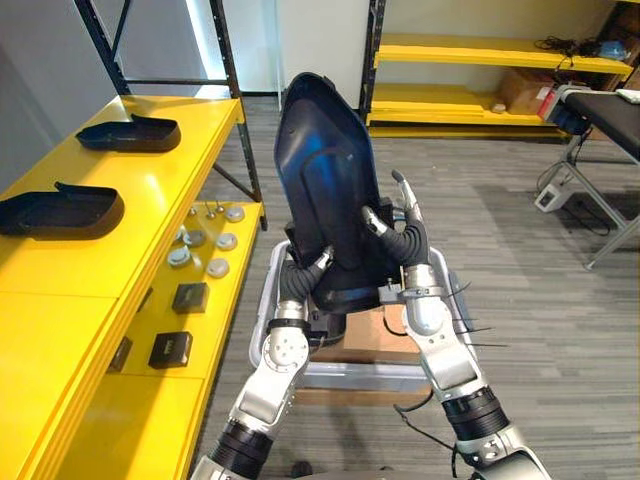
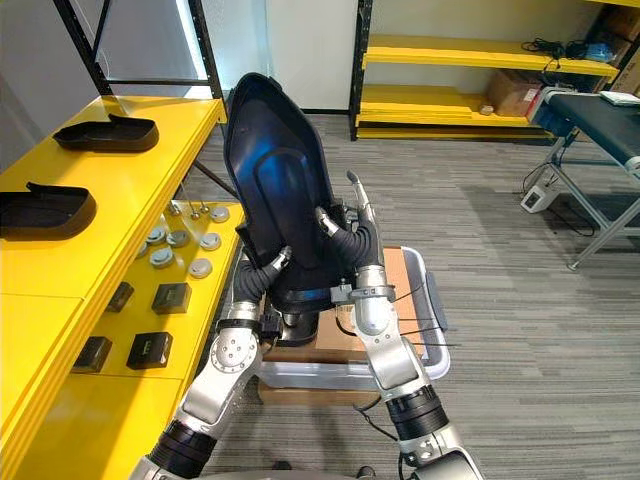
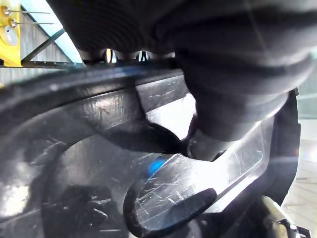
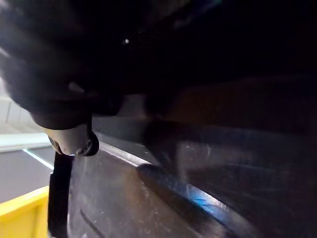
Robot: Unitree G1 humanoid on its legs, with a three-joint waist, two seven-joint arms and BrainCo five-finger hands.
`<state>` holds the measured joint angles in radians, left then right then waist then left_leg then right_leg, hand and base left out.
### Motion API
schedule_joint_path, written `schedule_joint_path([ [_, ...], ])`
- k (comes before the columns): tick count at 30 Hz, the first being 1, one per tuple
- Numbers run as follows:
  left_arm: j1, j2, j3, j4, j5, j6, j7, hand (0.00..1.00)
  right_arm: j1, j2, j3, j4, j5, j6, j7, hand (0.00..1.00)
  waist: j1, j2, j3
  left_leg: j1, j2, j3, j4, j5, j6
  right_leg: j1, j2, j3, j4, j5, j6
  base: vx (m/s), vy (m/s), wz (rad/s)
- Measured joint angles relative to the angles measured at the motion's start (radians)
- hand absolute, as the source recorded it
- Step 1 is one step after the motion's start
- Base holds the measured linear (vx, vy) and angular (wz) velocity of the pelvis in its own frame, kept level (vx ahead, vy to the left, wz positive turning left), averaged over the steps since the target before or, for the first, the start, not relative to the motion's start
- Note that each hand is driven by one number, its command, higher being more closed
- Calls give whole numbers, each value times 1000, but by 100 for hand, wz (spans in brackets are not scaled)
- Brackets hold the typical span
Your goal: Walk over and take plastic housings, then place them on the shelf
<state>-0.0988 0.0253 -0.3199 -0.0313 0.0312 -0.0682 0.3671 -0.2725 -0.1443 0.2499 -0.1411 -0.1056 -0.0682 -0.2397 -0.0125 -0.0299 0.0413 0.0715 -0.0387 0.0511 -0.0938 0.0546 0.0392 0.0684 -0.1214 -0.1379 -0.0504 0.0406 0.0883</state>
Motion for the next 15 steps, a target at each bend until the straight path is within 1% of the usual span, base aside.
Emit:
schedule_joint_path([
  [3, 0, 0, 33, 0, 0, 3, -17, 100, 0, -22, -19, -61, 77, -45, 32, 0, -4, 0, 0, 3, 2, 6, 0, 0, 0, -3, 2, 6, 5, 0, 0, -23, -21, -7],
  [5, 2, 4, 64, 5, -1, 19, -18, 100, -1, -23, -66, -131, 142, -98, 57, 0, -5, 0, 0, 5, 3, 7, 0, -1, 0, -6, 2, 7, 9, 0, 0, -36, -15, -2],
  [8, 22, 10, 100, 7, -1, 22, -24, 100, -1, -22, -166, -165, 188, -138, 65, 0, -5, 0, 0, 6, 2, 13, -1, -4, -5, -10, 1, 7, 13, -1, 0, -33, -4, -5],
  [9, 26, 10, 112, 7, -1, 22, -26, 100, -1, -23, -184, -162, 193, -141, 64, 0, -5, 0, 0, 6, 2, 14, -1, -4, -5, -11, 1, 8, 13, -1, 0, -26, 0, -6],
  [11, 49, 10, 136, 7, -1, 22, -37, 100, 7, -22, -275, -156, 217, -143, 41, 0, -6, 1, 0, 2, 2, 18, -2, -4, -5, -16, 0, 9, 13, -1, -1, -12, 0, -2],
  [14, 69, 9, 149, 7, -2, 22, -37, 100, 27, -18, -375, -148, 249, -150, 13, 0, -9, 1, 0, -3, 2, 17, -2, -4, -5, -21, 0, 8, 12, -1, 0, 0, 0, 0],
  [15, 88, 5, 166, 7, -2, 22, -39, 100, 44, -15, -448, -113, 276, -162, -23, 0, -19, 2, -1, -4, 2, 17, -2, -1, -1, -20, 0, 7, 11, -1, 0, 0, 0, 0],
])
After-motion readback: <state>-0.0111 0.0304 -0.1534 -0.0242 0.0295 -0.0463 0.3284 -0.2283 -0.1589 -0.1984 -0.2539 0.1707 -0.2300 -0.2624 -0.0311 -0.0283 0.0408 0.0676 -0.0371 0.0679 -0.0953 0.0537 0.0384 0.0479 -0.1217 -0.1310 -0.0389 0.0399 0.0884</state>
